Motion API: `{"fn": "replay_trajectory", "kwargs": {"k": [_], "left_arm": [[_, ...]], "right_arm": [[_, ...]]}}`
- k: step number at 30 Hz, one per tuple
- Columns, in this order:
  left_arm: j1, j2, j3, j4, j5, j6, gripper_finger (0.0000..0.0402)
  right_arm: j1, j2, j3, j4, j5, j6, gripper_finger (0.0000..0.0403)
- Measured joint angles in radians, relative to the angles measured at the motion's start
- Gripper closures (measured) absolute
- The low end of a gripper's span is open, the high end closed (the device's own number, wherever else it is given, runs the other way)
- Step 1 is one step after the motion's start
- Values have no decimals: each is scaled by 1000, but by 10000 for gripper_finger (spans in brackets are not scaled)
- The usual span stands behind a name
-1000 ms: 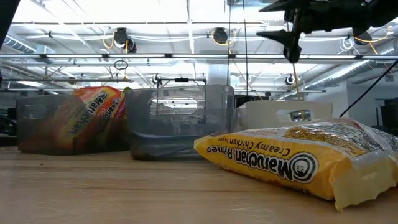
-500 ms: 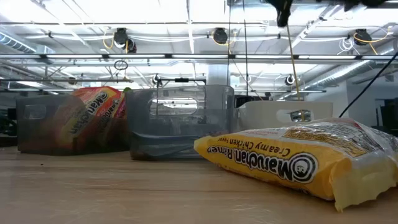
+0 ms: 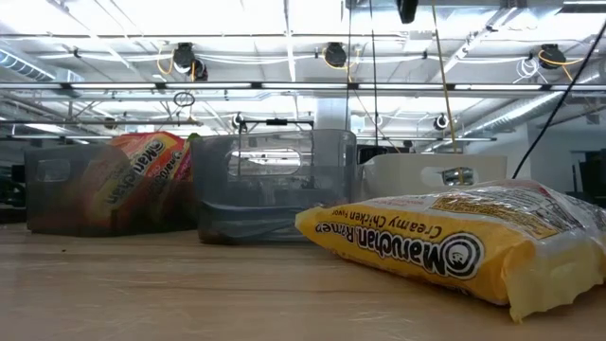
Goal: Pick & Place Food Item
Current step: Put the green bottle into the white bin
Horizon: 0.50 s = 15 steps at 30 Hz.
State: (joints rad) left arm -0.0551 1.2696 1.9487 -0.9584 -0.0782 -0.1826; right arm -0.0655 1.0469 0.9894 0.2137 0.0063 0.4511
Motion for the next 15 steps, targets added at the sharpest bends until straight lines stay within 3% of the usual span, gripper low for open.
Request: {"fn": "replay_trajectory", "kwargs": {"k": [4,9,15], "left_arm": [[-39,-188,-258,137,-58,-49,273],[-76,-402,-619,403,-61,-143,273],[-100,-564,-952,620,-62,-255,273]], "right_arm": [[79,81,0,85,84,10,197],[147,168,0,233,168,21,197],[159,226,0,254,176,104,197]]}}
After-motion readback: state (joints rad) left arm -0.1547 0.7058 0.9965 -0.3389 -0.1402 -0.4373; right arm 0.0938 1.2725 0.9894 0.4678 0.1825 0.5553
